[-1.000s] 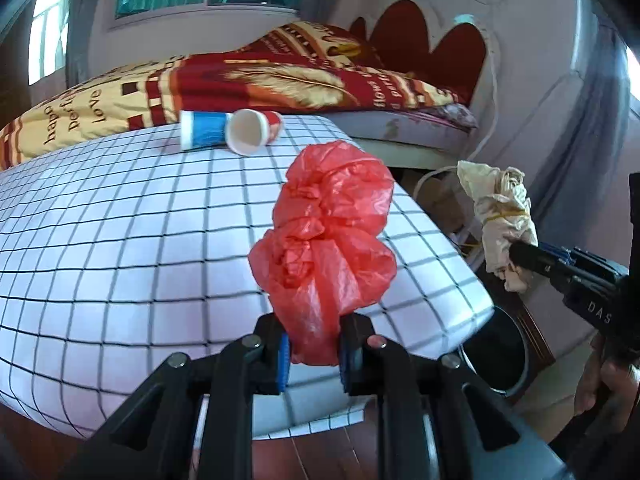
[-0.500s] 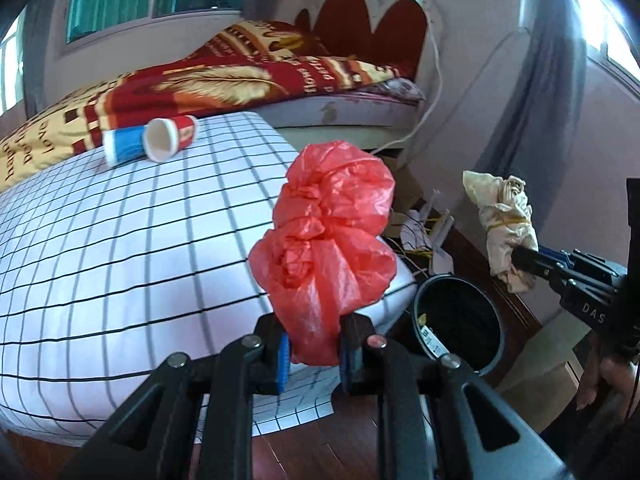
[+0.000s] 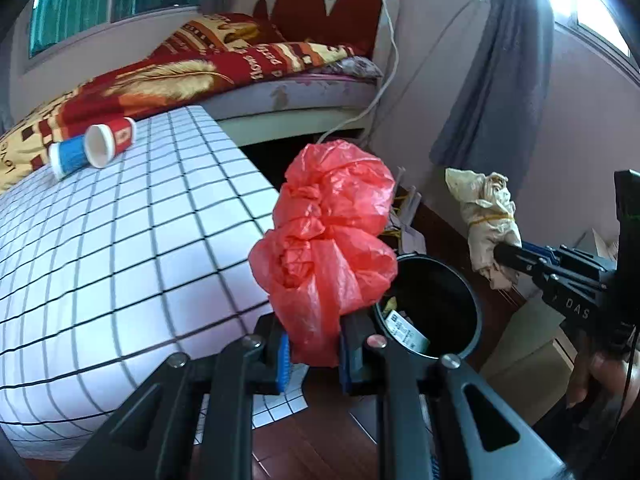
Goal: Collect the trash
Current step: 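Carry red bag and paper bundle from the table toward the black bin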
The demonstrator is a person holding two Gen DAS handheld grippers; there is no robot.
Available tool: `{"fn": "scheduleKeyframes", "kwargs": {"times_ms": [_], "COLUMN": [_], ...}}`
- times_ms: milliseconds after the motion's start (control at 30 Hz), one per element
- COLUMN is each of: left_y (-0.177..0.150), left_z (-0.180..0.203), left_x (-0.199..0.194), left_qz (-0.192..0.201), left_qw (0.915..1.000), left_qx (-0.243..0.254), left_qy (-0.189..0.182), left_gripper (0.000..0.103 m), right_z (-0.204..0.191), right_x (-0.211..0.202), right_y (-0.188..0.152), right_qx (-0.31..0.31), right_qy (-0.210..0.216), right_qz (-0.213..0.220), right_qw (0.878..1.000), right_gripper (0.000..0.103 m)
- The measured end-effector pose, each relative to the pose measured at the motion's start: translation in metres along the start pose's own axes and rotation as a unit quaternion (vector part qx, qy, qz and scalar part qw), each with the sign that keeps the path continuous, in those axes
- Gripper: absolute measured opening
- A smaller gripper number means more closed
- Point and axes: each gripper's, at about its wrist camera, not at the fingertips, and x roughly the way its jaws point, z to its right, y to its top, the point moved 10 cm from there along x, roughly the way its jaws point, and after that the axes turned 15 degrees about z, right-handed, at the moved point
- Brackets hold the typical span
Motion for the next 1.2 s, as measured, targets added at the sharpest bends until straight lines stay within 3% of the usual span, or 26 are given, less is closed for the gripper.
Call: {"fn": "scheduleKeyframes", "kwargs": {"times_ms": [667, 1200], "left_y": [-0.035, -0.069], "left_z": [0.068, 0.133], "left_x": [0.036, 0.083], "left_qz": [-0.052, -0.107], "left_qw": [0.9961, 0.9842], "left_qx": [0.019, 0.056], "left_qy": [-0.069, -0.129], "left_gripper": [0.020, 0.020], "right_z": [0.051, 0.108], "right_x": [-0.012, -0.018], "right_y": [-0.034, -0.092], "right_qx": [0.011, 0.040], "right_qy": [-0.055, -0.092], "right_qz": [-0.030, -0.082], "right_qw": [0.998, 0.992], "right_gripper": [0.015, 0.015]}}
